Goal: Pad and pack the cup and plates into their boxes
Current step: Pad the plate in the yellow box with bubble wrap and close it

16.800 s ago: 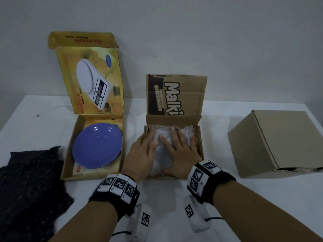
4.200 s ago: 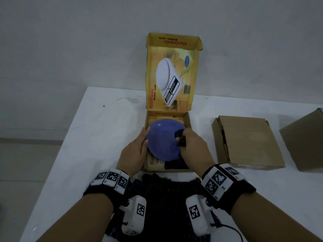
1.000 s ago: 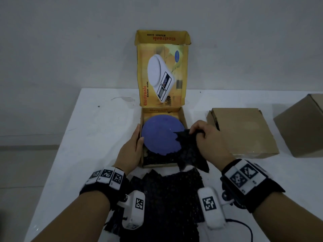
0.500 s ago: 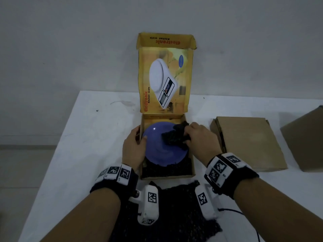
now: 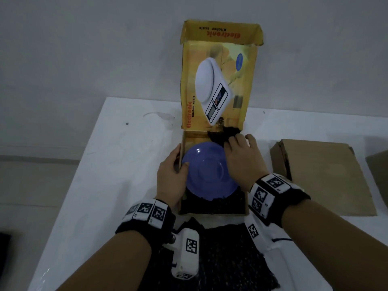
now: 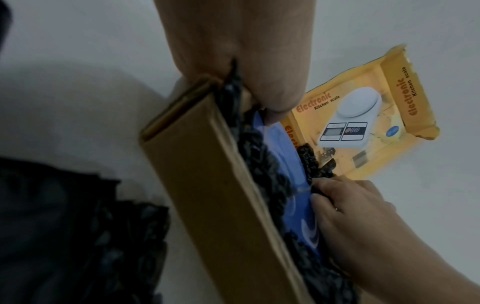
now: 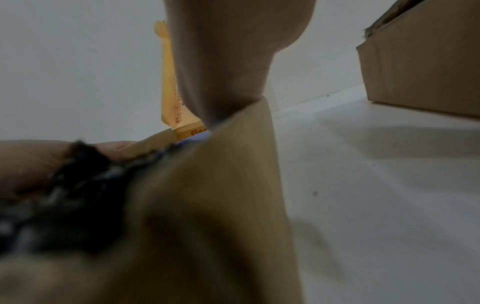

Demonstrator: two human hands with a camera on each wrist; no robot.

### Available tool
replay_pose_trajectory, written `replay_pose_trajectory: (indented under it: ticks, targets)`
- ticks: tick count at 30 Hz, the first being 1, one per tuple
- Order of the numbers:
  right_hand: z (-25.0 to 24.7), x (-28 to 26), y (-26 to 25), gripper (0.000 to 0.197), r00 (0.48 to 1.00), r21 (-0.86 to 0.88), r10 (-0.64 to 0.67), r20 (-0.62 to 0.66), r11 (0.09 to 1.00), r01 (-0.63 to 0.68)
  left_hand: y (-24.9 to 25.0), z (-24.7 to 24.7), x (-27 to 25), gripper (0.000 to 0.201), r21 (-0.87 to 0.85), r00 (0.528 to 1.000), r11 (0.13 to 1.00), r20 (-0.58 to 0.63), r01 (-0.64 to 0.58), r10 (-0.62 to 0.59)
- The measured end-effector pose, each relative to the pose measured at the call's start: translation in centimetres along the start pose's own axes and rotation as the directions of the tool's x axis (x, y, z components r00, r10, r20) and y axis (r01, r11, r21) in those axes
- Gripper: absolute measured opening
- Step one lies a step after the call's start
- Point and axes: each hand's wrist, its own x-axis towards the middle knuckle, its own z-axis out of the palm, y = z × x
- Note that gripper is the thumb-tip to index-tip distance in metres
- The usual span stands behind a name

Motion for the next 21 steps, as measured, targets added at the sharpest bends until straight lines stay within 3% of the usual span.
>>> replay_pose_trajectory:
  ticks: [4, 8, 13, 17, 21]
  targets:
    - [-0.8, 0.8, 0.0, 0.028, 1.0, 0.03, 0.009, -0.029, 1.0, -0.009, 0.2, 0.2, 0.0, 0.04, 0.002, 1.0, 1.0, -0.026, -0.013, 0.013]
    - [-2.1, 1.9, 0.5, 0.051, 0.993, 0.05, -0.072, 0.092, 0.996, 0.067, 0.0, 0.2, 0.0, 0.043, 0.006, 1.0, 1.0, -0.026, -0.003, 0.003]
    - [-2.8, 1.8, 0.1, 0.031, 0.987, -0.036, -0.086, 0.137, 0.995, 0.091, -0.3, 0.4, 0.0, 0.048, 0.013, 0.999, 1.0, -0.03, -0.01, 0.011]
    - [-3.1, 1.3, 0.4, 0.024, 0.981, 0.033, -0.06, 0.186, 0.998, 0.054, -0.4, 0.4, 0.0, 0.046, 0.009, 0.999, 1.0, -0.047, 0.004, -0.004]
    - [-3.0, 1.4, 1.5, 0.043, 0.95, 0.169, -0.079, 0.302, 0.985, 0.028, -0.2, 0.4, 0.0, 0.044, -0.004, 0.998, 1.0, -0.057, 0.013, -0.013]
